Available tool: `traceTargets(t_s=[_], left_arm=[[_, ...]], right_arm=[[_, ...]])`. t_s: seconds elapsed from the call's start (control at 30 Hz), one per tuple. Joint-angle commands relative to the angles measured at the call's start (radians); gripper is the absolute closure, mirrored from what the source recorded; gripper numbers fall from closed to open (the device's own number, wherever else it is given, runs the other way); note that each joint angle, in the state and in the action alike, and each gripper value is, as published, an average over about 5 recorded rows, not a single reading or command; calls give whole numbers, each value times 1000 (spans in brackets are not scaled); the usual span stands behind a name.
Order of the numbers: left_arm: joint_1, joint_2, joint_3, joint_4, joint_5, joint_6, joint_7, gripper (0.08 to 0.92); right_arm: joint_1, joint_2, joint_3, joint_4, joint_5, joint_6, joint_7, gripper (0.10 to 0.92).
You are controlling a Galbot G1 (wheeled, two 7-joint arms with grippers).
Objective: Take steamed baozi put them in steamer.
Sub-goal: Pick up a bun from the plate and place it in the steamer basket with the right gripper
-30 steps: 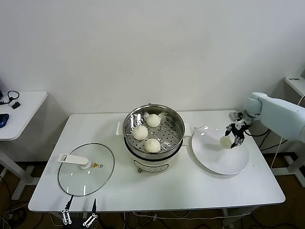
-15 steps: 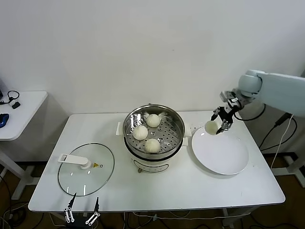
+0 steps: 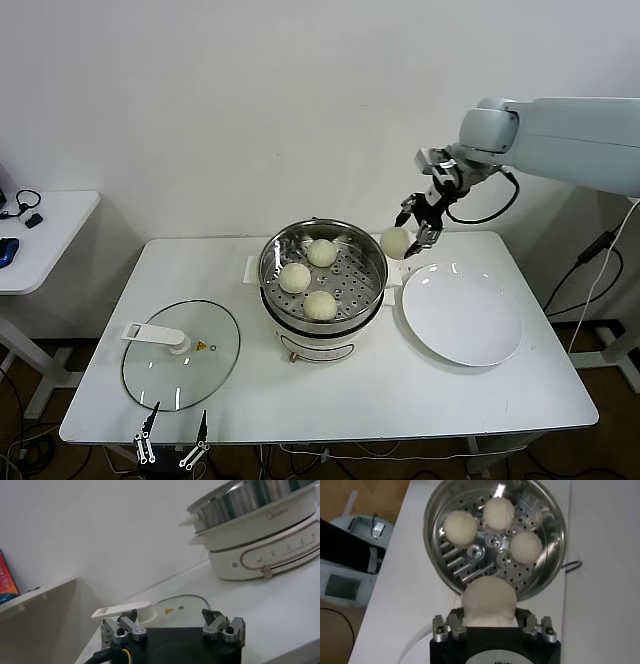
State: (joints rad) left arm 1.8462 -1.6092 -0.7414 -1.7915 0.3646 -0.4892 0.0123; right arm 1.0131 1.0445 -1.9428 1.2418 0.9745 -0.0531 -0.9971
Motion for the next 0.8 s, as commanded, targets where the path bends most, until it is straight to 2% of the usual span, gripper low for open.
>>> traceTargets(t_s=[0.03,0.47,0.8], left_arm=[[0,-3,-3,-1,-1,1,1,177],[-4,-9,-11,6,-5,1,2,177],[-8,-7,-18,12,-8,-1,1,177]], right_arm=[[-75,156,20,-38,54,-52,47,347],[-198,237,40,-98,-13,-78,80,347],[-238,243,40,-115,-76,-88,94,347]])
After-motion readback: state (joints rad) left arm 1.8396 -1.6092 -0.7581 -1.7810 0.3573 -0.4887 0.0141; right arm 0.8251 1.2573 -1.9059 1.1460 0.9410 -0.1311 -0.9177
